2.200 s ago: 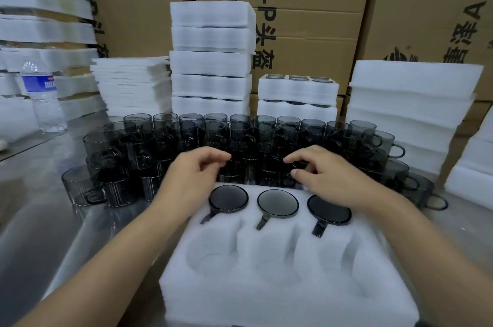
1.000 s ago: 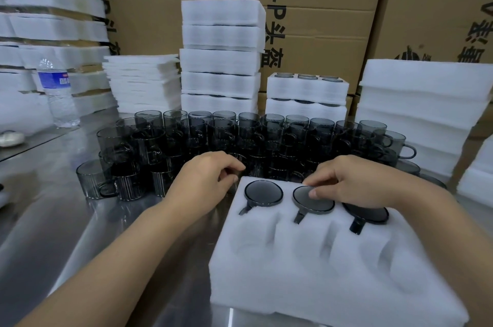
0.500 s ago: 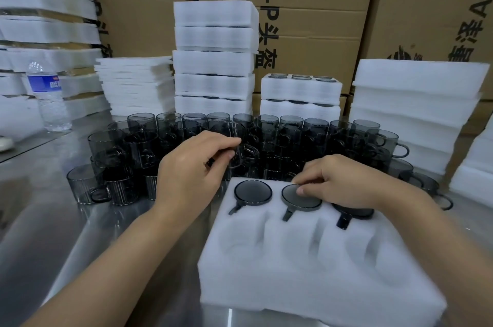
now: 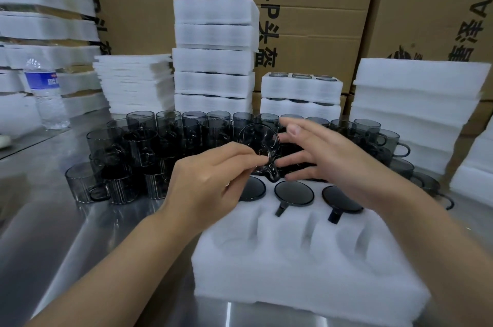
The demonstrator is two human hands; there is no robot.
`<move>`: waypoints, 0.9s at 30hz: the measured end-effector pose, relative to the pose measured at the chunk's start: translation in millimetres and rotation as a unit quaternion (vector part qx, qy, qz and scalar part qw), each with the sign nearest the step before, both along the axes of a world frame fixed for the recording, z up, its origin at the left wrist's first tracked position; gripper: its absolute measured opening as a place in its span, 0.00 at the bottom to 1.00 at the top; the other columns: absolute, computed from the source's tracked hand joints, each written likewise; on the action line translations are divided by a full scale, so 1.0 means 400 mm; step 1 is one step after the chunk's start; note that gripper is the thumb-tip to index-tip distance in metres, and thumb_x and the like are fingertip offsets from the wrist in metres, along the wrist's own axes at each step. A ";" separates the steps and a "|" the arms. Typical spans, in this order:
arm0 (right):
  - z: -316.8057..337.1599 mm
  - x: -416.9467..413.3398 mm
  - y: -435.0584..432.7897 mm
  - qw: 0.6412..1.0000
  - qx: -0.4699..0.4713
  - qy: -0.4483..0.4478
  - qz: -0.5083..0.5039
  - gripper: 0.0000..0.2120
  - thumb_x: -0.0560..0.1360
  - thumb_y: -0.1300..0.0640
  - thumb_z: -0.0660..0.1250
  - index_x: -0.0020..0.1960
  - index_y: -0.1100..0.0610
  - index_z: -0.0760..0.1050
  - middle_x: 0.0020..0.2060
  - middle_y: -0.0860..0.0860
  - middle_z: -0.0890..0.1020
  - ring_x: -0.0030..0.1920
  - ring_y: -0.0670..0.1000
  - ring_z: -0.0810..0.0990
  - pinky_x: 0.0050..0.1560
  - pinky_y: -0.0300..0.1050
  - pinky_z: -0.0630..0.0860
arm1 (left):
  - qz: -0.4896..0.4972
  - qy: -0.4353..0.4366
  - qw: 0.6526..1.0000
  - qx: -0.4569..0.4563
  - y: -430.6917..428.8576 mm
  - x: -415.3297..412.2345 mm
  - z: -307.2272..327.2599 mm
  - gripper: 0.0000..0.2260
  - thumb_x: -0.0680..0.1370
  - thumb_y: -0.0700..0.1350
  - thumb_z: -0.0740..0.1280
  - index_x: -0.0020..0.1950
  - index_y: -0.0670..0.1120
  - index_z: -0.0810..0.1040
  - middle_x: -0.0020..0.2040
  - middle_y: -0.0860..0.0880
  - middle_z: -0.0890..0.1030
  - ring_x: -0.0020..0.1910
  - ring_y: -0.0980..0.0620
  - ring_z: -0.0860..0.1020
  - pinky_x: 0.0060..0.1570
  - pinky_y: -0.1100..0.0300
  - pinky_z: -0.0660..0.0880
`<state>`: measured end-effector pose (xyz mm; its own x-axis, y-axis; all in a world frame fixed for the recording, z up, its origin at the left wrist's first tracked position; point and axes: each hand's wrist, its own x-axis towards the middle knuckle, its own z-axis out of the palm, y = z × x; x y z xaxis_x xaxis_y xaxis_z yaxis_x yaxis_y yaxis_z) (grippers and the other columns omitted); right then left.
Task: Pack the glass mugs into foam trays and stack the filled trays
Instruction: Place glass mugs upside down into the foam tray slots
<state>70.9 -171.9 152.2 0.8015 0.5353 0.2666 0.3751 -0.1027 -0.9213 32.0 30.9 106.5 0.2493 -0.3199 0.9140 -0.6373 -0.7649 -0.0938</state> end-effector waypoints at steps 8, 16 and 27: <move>-0.045 0.023 0.016 0.998 0.019 0.052 -0.036 0.28 0.63 0.43 0.70 0.61 0.51 0.75 0.45 0.45 0.83 0.42 0.45 0.83 0.48 0.44 0.80 | -0.042 -0.014 0.998 0.040 0.005 0.012 -0.008 0.16 0.76 0.34 0.68 0.62 0.47 0.78 0.49 0.51 0.84 0.46 0.54 0.82 0.34 0.56 0.79; -0.048 0.030 0.005 0.992 0.074 0.102 -0.029 0.26 0.66 0.52 0.73 0.62 0.57 0.74 0.49 0.56 0.82 0.41 0.50 0.82 0.45 0.43 0.78 | -0.007 0.102 0.993 -0.064 -0.005 0.006 -0.013 0.23 0.77 0.44 0.62 0.72 0.55 0.65 0.61 0.60 0.76 0.51 0.65 0.77 0.41 0.60 0.79; -0.045 0.029 0.008 0.986 0.116 0.114 -0.018 0.31 0.63 0.54 0.73 0.64 0.57 0.71 0.51 0.61 0.81 0.42 0.55 0.83 0.42 0.43 0.79 | -0.038 0.253 0.962 -0.097 -0.007 -0.008 -0.003 0.41 0.65 0.62 0.68 0.72 0.69 0.50 0.70 0.69 0.62 0.61 0.67 0.71 0.48 0.59 0.78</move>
<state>82.3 -168.6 134.2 0.8718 0.4517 0.1896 0.1554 0.1121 -0.9815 28.7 28.0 105.2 0.6599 -0.1904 0.7268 -0.6190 -0.6861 0.3822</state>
